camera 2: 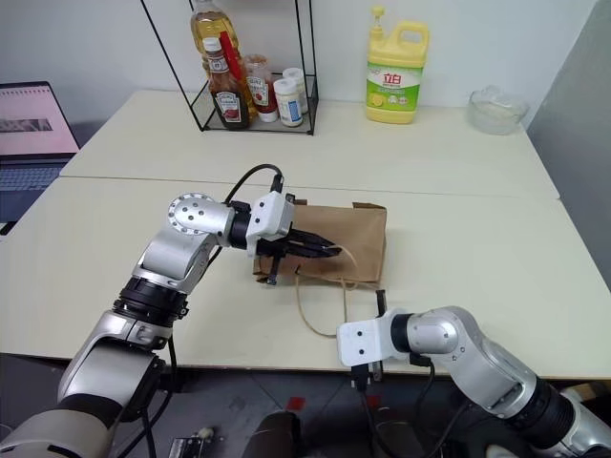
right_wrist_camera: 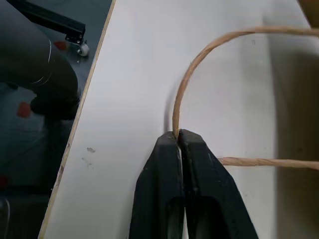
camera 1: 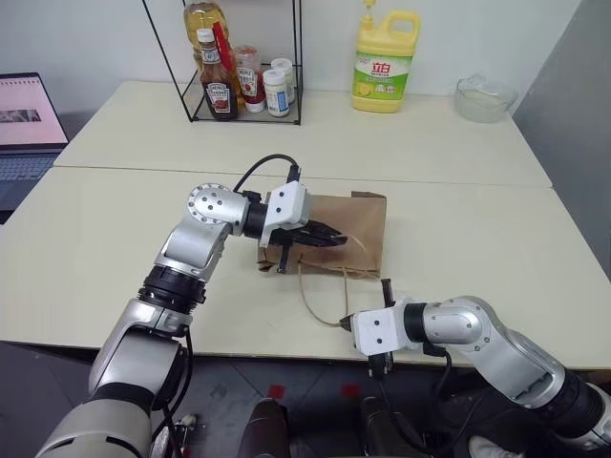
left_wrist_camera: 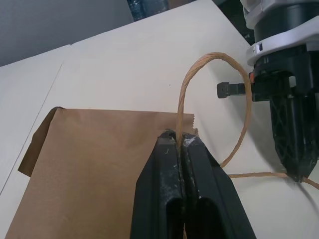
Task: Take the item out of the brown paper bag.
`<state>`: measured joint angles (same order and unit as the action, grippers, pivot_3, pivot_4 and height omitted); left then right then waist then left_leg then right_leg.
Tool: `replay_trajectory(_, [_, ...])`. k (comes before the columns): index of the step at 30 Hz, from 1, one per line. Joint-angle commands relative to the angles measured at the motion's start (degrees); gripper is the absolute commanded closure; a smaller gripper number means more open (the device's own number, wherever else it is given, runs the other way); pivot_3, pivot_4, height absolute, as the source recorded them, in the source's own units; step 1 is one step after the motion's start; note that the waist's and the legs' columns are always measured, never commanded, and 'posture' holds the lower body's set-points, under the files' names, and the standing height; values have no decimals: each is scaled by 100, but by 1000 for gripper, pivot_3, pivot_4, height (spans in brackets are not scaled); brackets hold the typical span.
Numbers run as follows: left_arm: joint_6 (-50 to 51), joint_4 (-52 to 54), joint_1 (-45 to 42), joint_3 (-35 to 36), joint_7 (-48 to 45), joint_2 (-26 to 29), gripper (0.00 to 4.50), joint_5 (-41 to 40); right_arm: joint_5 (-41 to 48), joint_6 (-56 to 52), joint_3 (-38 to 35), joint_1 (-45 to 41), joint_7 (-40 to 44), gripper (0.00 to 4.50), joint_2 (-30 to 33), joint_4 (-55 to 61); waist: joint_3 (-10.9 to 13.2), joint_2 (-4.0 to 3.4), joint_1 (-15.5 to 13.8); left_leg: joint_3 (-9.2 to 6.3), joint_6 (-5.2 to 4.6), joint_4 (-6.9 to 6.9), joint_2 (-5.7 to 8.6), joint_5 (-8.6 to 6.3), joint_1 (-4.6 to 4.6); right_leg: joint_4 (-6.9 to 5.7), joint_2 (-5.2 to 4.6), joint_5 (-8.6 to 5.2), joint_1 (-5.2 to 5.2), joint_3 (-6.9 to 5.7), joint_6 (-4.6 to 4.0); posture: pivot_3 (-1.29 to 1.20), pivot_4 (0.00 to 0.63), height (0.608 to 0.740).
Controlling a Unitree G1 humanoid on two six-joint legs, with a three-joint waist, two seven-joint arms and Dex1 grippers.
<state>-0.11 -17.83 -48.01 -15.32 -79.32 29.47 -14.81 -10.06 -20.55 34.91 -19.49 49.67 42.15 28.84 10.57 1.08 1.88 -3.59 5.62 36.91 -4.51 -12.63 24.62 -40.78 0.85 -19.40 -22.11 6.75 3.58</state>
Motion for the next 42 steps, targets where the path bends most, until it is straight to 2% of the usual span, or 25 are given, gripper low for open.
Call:
replay_trajectory(1, [206, 201, -94, 265, 116, -65, 4500, -164, -79, -16, -128, 25, 97, 4482, -58, 46, 0, 0, 0, 0, 0, 0, 0, 0, 0, 0, 0, 0, 0, 0, 0, 0, 150, 740])
replay_trajectory(5, [605, 18, -281, 455, 401, -207, 4500, -248, -124, -5, -94, 134, 244, 4482, 25, 60, 0, 0, -1, 0, 0, 0, 0, 0, 0, 0, 0, 0, 0, 0, 0, 0, 150, 740])
replay_trajectory(13, [1479, -778, -1270, 960, 1295, -658, 4500, -243, -282, 4, -66, 330, 534, 4482, 160, 113, 0, 2, -22, -7, 0, 4, 7, 0, 0, 3, -4, 0, 9, -5, 0, 0, 150, 740])
replay_trajectory(20, [1373, -1275, -1716, 1048, 1507, -744, 4500, -107, -451, 23, -60, 450, 682, 4482, 203, 133, 0, 2, -14, -10, 1, 3, 6, 0, 0, 3, -3, 0, 9, -7, 0, 0, 150, 740])
replay_trajectory(39, [1408, -1472, -2063, 1202, 1807, -841, 4500, -109, -727, 155, -159, 595, 1040, 4482, 447, 152, 0, 5, -21, -12, 3, 3, 6, 2, 0, 5, -4, 0, 11, -10, 1, 0, 150, 740])
replay_trajectory(42, [1376, -1529, -2114, 1246, 1813, -867, 4500, -80, -772, 183, -188, 615, 1076, 4482, 452, 145, 0, 4, -19, -11, 3, -1, 7, 1, -21, 18, -4, 0, 38, -10, 1, 0, 150, 740])
